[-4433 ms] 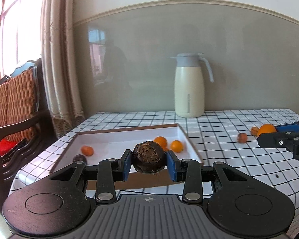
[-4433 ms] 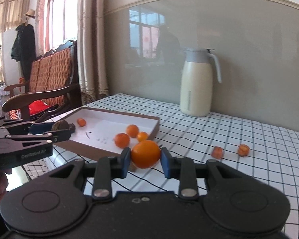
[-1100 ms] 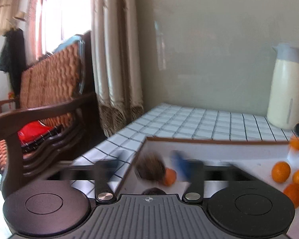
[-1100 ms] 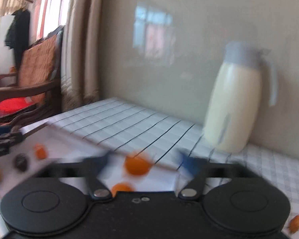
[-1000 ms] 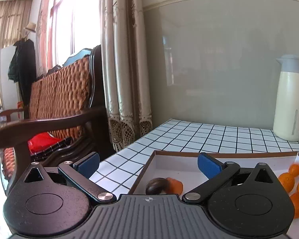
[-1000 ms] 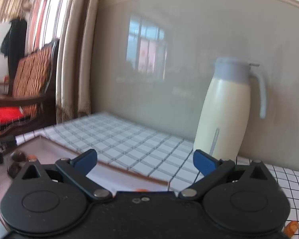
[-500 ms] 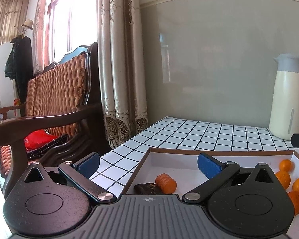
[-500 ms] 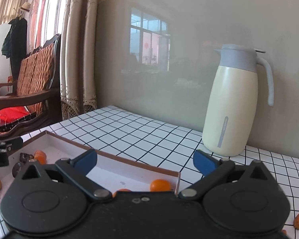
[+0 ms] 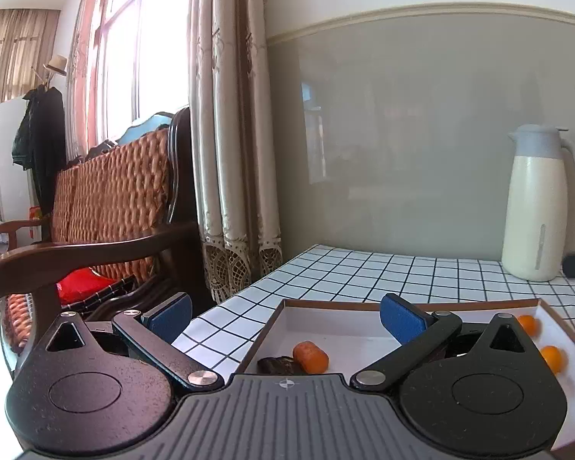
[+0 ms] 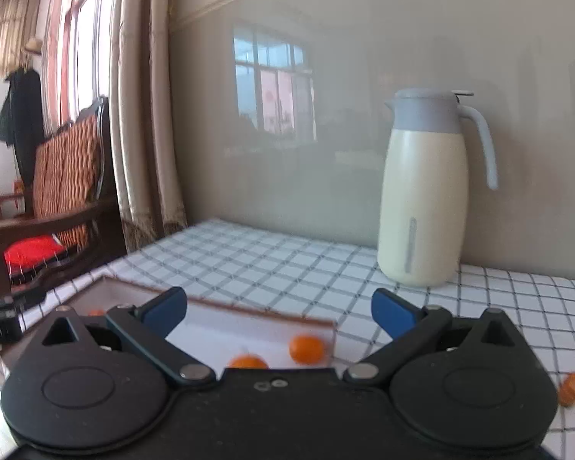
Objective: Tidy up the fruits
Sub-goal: 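Withdraw both open grippers from the box toward the remaining carrot pieces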
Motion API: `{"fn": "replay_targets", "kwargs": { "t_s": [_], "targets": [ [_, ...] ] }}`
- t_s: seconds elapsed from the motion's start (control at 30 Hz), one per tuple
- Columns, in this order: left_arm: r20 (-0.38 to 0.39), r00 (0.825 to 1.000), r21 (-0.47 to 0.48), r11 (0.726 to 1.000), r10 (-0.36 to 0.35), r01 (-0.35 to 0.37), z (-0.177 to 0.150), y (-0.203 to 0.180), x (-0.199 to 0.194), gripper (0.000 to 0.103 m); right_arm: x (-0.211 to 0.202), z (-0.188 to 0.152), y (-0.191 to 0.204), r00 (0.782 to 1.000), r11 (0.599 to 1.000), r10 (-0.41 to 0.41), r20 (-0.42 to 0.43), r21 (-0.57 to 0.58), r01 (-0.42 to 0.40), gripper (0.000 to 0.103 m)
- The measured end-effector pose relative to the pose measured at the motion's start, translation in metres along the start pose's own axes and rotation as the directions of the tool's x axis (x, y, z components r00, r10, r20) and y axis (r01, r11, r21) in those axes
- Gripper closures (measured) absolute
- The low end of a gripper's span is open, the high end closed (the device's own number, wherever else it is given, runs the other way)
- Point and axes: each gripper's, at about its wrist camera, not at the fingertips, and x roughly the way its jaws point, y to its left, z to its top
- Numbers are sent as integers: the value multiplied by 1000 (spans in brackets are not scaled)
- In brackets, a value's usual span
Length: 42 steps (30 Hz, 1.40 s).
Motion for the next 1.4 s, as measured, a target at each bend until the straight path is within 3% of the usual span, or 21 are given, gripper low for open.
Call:
{"fn": "replay_targets", "kwargs": {
  "t_s": [0.13,0.23,0.33,0.43,0.53,0.67,0.87,1.27,1.4],
  "targets": [
    [5,1000,-29,999,-27,27,1,-1,-24,0,-24,-7,-4,1000,1000,-22,-20,-17,21,6],
    [27,999,-4,1000,-25,25,-3,-9,-46,0,-41,-9,-15,997,997,-70,-19,19,70,6],
    [32,999,24,999,-32,32,-6,-18,-63,0,-62,-15,-32,998,996,-58,-11,69,58,6],
    [18,996,23,996,-82,82,-8,-27,-79,0,-81,-23,-47,997,994,-69,-13,79,70,6],
    [10,985,11,985,-174,174,-8,-38,-95,0,-104,-30,-59,994,990,-106,8,91,105,6],
    [18,974,51,973,-225,223,-7,-63,-110,0,-128,-36,-80,994,983,-109,17,148,105,6],
    [18,957,59,956,-289,287,-7,-95,-125,0,-158,-43,-102,982,972,-187,33,152,180,7],
    [45,938,135,933,-343,335,-15,-165,-152,0,-201,-62,-144,962,950,-274,10,158,269,12],
    [46,931,163,923,-361,349,-15,-184,-154,0,-206,-67,-155,957,944,-289,2,166,284,19]
  ]
}}
